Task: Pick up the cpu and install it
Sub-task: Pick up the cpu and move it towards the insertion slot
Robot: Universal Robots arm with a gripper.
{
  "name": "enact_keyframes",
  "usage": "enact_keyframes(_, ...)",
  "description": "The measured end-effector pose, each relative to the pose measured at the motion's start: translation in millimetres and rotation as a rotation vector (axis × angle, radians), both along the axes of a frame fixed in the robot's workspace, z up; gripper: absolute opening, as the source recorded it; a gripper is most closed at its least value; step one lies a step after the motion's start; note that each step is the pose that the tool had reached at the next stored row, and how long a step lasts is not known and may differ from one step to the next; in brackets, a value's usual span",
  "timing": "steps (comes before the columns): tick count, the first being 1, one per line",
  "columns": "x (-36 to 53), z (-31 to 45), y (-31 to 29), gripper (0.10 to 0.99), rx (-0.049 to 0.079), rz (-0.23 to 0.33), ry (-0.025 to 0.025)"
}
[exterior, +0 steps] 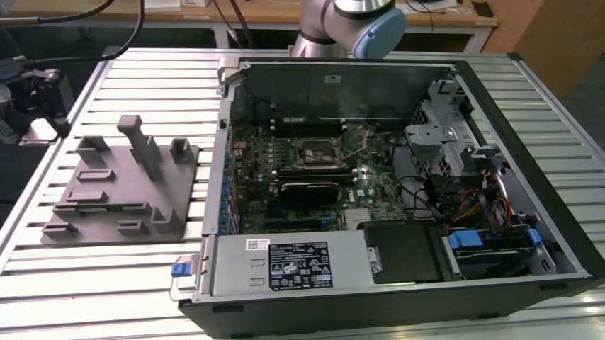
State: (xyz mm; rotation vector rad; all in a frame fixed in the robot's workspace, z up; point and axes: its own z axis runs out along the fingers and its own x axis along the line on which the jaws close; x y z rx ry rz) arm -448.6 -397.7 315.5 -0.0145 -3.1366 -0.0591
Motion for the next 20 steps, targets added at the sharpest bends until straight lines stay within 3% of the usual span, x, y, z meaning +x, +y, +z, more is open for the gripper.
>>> enact_keyframes(20,0.0,50.2,0.0,0.553,0.000,-0.012,-0.0021)
